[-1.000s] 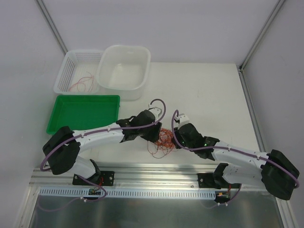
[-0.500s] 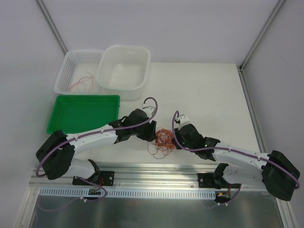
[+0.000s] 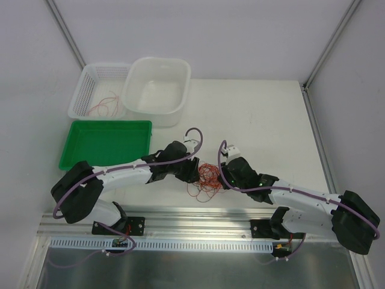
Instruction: Untangle the cables
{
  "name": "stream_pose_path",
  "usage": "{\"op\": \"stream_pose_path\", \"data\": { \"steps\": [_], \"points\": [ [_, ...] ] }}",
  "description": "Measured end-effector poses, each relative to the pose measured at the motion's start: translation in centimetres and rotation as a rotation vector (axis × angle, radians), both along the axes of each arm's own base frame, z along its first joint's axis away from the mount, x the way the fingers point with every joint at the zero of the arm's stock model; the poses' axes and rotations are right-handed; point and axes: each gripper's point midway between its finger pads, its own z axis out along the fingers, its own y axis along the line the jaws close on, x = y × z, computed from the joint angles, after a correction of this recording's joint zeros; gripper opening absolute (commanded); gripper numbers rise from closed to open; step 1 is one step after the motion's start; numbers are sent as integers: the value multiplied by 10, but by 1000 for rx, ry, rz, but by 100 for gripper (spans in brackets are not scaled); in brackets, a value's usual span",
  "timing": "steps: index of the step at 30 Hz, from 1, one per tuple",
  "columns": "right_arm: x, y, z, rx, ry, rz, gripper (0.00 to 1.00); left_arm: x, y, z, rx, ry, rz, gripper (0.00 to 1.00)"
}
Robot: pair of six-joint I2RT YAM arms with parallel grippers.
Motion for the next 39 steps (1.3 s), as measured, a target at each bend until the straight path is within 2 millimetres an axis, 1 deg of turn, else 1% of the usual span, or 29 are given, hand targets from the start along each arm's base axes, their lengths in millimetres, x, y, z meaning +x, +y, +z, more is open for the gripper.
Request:
{"op": "stream_pose_path", "data": {
  "steps": [6, 7, 8, 9, 14, 15, 16, 17, 21, 24, 25, 27, 28, 30, 32, 33, 34, 37, 39],
  "points": [
    [0, 0, 0, 0, 0, 0, 1, -9, 4, -5, -3, 14, -23, 40],
    [0, 0, 0, 0, 0, 0, 1, -10, 5, -6, -4, 14, -26, 36],
    [0, 0, 0, 0, 0, 0, 1, -12, 6, -6, -6, 13, -30, 30],
    [0, 0, 0, 0, 0, 0, 1, -13, 7, -5, -6, 11, -33, 27],
    [0, 0, 0, 0, 0, 0, 1, -14, 8, -4, -10, -1, -50, 23],
    [0, 0, 0, 0, 0, 0, 1, -15, 8, -4, -11, 1, -53, 17],
    [0, 0, 0, 0, 0, 0, 1, -15, 8, -4, -12, 2, -57, 3],
    [0, 0, 0, 0, 0, 0, 1, -16, 7, -4, -14, 2, -60, 0],
    [0, -1, -1, -6, 2, -3, 1, -15, 7, -3, -12, -7, -69, 0],
    [-1, -10, -1, -29, 0, -23, 1, -14, 14, 3, -3, -18, -46, 0],
    [-1, -15, 1, -36, -7, -37, 1, -12, 18, 8, -2, -24, -25, 0],
    [2, -29, 9, -48, -26, -84, 1, -5, 31, 26, -1, -51, 43, 0],
    [4, -36, 14, -48, -37, -111, 1, 1, 39, 39, -9, -70, 91, 0],
    [11, -56, 29, -43, -68, -189, 1, 16, 59, 74, -49, -131, 199, 0],
    [17, -76, 48, -27, -111, -272, 1, 26, 78, 112, -112, -202, 297, 0],
    [19, -85, 58, -21, -131, -307, 1, 29, 86, 127, -140, -231, 334, 0],
    [20, -95, 69, -14, -153, -344, 1, 30, 97, 147, -172, -270, 376, 0],
    [23, -121, 105, 12, -218, -437, 1, 24, 115, 182, -218, -336, 430, 0],
    [23, -137, 135, 39, -270, -499, 1, 21, 123, 198, -224, -359, 455, 0]
  ]
}}
